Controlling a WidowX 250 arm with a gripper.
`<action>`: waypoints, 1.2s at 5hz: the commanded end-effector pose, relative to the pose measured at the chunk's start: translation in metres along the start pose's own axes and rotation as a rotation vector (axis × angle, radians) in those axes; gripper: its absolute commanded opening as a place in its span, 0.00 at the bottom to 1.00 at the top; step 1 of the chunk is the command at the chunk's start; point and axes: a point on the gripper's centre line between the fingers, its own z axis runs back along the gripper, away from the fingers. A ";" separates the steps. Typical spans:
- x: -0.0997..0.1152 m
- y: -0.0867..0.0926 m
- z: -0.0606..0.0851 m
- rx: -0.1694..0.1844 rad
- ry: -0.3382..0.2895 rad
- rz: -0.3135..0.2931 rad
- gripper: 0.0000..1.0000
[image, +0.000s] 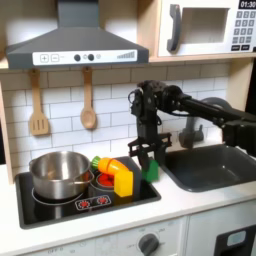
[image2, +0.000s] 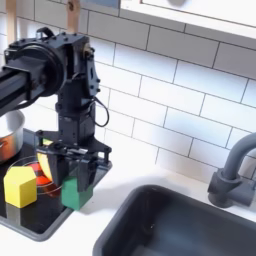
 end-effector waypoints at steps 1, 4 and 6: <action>-0.030 -0.004 0.003 -0.021 0.010 -0.009 0.00; -0.025 -0.007 0.002 -0.029 -0.007 0.034 0.00; -0.025 -0.005 0.000 -0.017 -0.014 0.055 0.00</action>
